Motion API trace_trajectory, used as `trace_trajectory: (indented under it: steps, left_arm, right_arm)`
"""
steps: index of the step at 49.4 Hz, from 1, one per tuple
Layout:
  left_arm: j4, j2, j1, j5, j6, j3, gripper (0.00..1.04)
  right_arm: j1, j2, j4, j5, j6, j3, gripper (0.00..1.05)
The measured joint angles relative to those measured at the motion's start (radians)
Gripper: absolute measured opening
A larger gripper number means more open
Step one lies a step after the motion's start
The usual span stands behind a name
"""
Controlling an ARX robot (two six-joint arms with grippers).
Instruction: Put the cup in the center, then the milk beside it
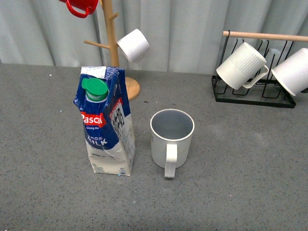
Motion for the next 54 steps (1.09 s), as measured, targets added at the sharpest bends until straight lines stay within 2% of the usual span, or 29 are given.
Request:
trace_trajectory:
  steps: [11, 16, 24, 30, 34, 37, 40, 49, 51, 54]
  left_arm:
    - [-0.064, -0.063, 0.0, 0.0, 0.0, 0.0, 0.04]
    - [-0.226, -0.207, 0.0, 0.001, 0.0, 0.0, 0.04]
    - [-0.234, -0.227, 0.0, 0.001, 0.0, 0.0, 0.06]
    - [-0.235, -0.227, 0.0, 0.001, 0.0, 0.0, 0.25]
    - [-0.235, -0.227, 0.0, 0.001, 0.0, 0.0, 0.45]
    - [-0.235, -0.227, 0.0, 0.001, 0.0, 0.0, 0.54]
    - [-0.235, -0.227, 0.0, 0.001, 0.0, 0.0, 0.68]
    - [-0.235, -0.227, 0.0, 0.001, 0.0, 0.0, 0.97]
    - [-0.235, -0.227, 0.0, 0.001, 0.002, 0.0, 1.0]
    - [-0.235, -0.227, 0.0, 0.001, 0.002, 0.0, 0.98]
  right_arm:
    - [0.0, 0.0, 0.0, 0.0, 0.0, 0.0, 0.95]
    - [0.0, 0.0, 0.0, 0.0, 0.0, 0.0, 0.95]
    - [0.0, 0.0, 0.0, 0.0, 0.0, 0.0, 0.95]
    - [0.0, 0.0, 0.0, 0.0, 0.0, 0.0, 0.95]
    - [0.0, 0.0, 0.0, 0.0, 0.0, 0.0, 0.95]
    - [0.0, 0.0, 0.0, 0.0, 0.0, 0.0, 0.95]
    - [0.0, 0.0, 0.0, 0.0, 0.0, 0.0, 0.95]
    - [0.0, 0.0, 0.0, 0.0, 0.0, 0.0, 0.95]
    - [0.0, 0.0, 0.0, 0.0, 0.0, 0.0, 0.95]
    - [0.0, 0.0, 0.0, 0.0, 0.0, 0.0, 0.95]
